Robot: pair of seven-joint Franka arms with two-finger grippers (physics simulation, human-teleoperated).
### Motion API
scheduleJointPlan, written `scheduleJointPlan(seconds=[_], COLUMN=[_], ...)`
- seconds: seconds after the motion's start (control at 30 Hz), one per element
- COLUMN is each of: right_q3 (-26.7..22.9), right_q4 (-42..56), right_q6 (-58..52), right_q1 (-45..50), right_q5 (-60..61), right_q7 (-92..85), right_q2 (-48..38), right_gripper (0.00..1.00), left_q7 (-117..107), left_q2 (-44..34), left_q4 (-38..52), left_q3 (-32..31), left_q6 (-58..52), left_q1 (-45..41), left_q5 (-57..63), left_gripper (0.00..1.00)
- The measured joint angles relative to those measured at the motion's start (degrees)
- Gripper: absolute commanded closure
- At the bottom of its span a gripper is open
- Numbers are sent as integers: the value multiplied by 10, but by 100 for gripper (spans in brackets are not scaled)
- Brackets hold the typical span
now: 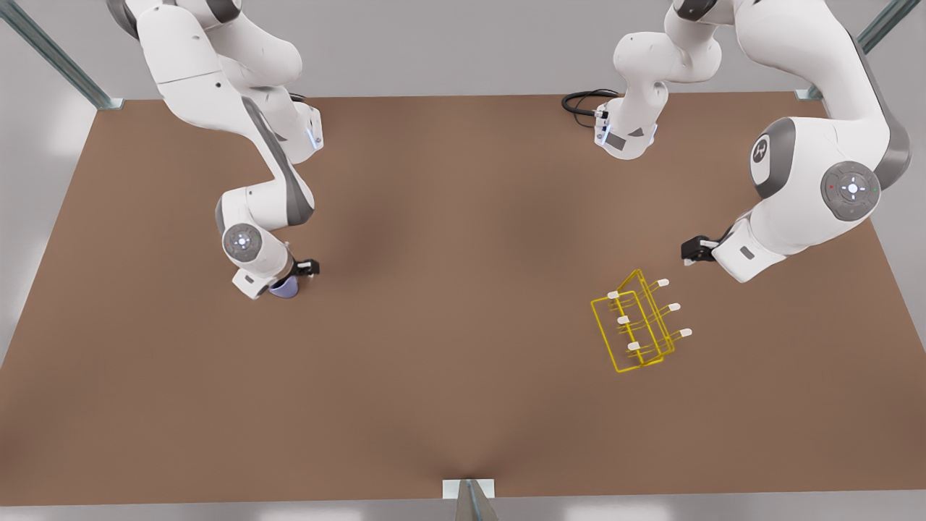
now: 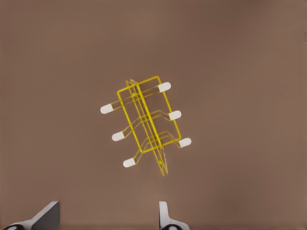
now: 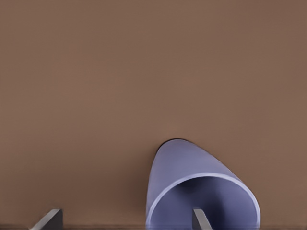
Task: Place the cup on the cup holder
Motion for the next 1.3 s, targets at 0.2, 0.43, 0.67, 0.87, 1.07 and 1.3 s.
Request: scheduleJointPlan(seconds=[0.2, 0.43, 0.67, 0.87, 1.07, 1.3], right_q3=[-1, -12, -17, -24, -25, -18], right_q4=[-2, 10, 13, 15, 26, 101], right_q6=[0, 4, 5, 3, -5, -44], right_q1=[-2, -1, -1, -2, -1, 2], right_q5=[-2, -8, -13, -14, -12, -7], right_q7=[-2, -4, -6, -8, -12, -19], right_q2=[2, 34, 45, 47, 48, 60], right_gripper=[0, 0, 27, 49, 79, 79], left_q7=[1, 1, 15, 29, 39, 47], left_q2=[0, -7, 5, 5, 7, 5], left_q4=[2, 5, 2, 2, 2, 3], left_q3=[0, 5, 7, 6, 6, 4], left_q6=[-4, -4, -2, -1, 2, 5], left_q1=[-1, 13, 83, 79, 68, 64], left_q5=[0, -1, -1, -1, -2, -2], left_gripper=[0, 0, 0, 0, 0, 0])
